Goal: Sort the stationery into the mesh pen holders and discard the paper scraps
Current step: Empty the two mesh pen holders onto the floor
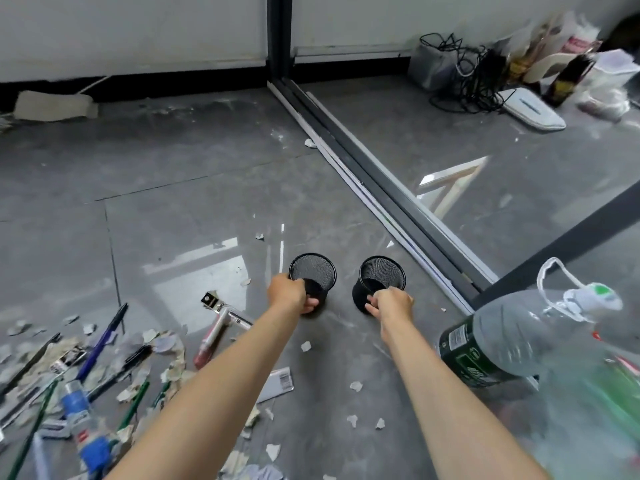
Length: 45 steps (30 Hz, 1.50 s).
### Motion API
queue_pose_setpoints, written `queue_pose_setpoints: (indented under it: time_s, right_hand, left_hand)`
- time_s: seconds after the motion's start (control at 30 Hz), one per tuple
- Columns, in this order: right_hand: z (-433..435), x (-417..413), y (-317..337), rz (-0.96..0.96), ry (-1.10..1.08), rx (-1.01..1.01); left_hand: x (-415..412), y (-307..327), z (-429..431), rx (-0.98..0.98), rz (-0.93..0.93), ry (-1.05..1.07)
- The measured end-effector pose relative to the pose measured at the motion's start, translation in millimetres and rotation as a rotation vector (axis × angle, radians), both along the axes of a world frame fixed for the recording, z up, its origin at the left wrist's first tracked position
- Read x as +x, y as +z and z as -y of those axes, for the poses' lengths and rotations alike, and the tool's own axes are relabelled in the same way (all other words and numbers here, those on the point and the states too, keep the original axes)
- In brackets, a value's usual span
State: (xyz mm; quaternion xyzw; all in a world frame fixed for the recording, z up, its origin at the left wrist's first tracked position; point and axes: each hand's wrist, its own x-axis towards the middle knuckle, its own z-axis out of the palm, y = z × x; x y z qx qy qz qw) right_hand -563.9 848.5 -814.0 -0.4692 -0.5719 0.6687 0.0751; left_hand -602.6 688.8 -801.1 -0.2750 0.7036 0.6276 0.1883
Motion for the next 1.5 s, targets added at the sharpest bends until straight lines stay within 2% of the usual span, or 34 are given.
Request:
queue_pose_setpoints:
  time_s: [0.17, 0.37, 0.47, 0.67, 0.73, 0.87, 1.0, 1.07, 1.13, 1.2, 1.37, 1.5]
  right_hand:
    - [-5.8, 1.6, 6.3, -0.013, -0.065, -0.121]
    - [-0.2, -1.7, 12.2, -0.009, 0.012, -0.141]
    - [4.7, 1.3, 21.2, -0.052, 0.056, -0.136]
    - [17.3, -4.7, 23.8, -0.020, 0.041, -0.092]
    - [20.2, -8.4, 24.7, -0.013, -0.016, -0.037]
    - [40.0, -4.8, 33.6, 0.103, -0.203, 0.215]
    - [83.8, 2.2, 48.1, 0.245, -0.168, 0.272]
    - [105.1, 8.3, 63.4, 0.287, -0.025, 0.202]
    - [128.8, 14.3, 91.5, 0.306, 0.200, 0.043]
    - [151.4, 19.9, 127.5, 0.345, 0.299, -0.064]
    - [203.2, 33.9, 238.6, 0.467, 0.506, -0.176]
    - [231.3, 56.8, 333.2, 0.505, 0.630, -0.156]
  left_hand:
    - [0.1, -5.8, -4.1, -0.004, 0.009, 0.030]
    - [4.6, -1.0, -4.5, 0.059, 0.028, 0.025]
    - [10.4, 2.4, -2.9, 0.123, 0.029, -0.033]
    - [13.2, 5.5, 18.0, 0.196, 0.082, -0.197]
    - [12.3, 7.0, 26.5, 0.192, 0.098, -0.237]
    - [16.6, 13.1, 48.4, 0.167, 0.092, -0.255]
    - [24.6, 30.9, 83.6, 0.128, 0.077, -0.269]
    - [25.9, 50.9, 106.0, 0.120, 0.058, -0.266]
    - [28.9, 78.4, 131.0, 0.118, 0.047, -0.242]
    - [37.8, 113.7, 156.2, 0.099, 0.056, -0.219]
    - [76.3, 214.8, 215.6, 0.044, 0.139, -0.161]
    - [110.5, 309.5, 245.3, 0.021, 0.199, -0.140]
